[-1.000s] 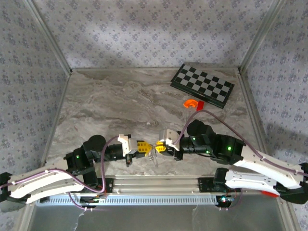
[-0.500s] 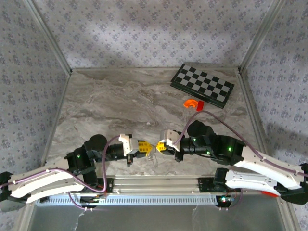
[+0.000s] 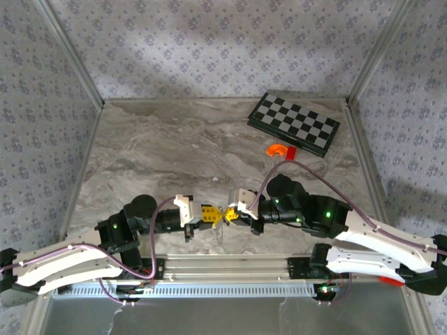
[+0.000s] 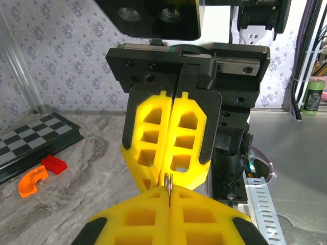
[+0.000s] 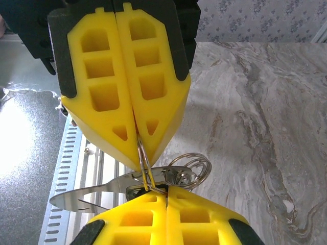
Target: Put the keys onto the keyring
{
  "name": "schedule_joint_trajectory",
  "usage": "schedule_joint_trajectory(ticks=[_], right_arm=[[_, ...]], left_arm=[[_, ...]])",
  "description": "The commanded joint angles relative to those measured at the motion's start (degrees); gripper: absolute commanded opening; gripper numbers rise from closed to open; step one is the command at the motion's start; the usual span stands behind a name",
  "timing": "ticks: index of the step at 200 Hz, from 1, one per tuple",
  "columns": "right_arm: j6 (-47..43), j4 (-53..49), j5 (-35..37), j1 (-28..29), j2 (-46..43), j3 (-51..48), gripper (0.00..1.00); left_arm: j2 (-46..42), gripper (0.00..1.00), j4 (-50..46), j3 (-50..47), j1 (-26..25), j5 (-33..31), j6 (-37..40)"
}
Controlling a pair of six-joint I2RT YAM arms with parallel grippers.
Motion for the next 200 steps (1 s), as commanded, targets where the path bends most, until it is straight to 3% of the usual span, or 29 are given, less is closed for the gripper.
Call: schedule_joint_trajectory(ticks=[1,32,48,95,136,179,200], right_arm=[[0.5,1.1,0.3,-0.2,-1.2,-0.7,0.17],[1.3,3.9,-0.6,-0.3,-5.8,-2.1,0.42],[1.7,5.3,-1.1,-0.4,-7.5,-3.2,0.48],[3.4,10.2,-3.2,-0.3,-7.6,-4.6,0.38],[4.2,13.3,-4.8,-0.3,-7.3,-5.3,0.34],[4.2,13.6,-6.9,-0.3,-6.1,-5.3,0.36],[4.1,14.0,-7.1,-0.2,-5.7,-5.4,0.3]], left_arm=[[-1.0,0.0,5.2,1.4,-0.3,2.0,-0.3],[-1.5,0.0,5.7,1.0,-0.3,1.9,-0.4],[-1.7,0.0,6.2,0.8,-0.3,2.0,-0.4],[-1.7,0.0,7.3,0.3,-0.3,2.9,-1.0],[-1.6,0.0,8.4,-0.2,-0.3,3.1,-1.6],[-1.5,0.0,8.3,-0.2,-0.3,2.9,-1.4],[-1.4,0.0,8.3,-0.2,-0.3,2.9,-1.5]])
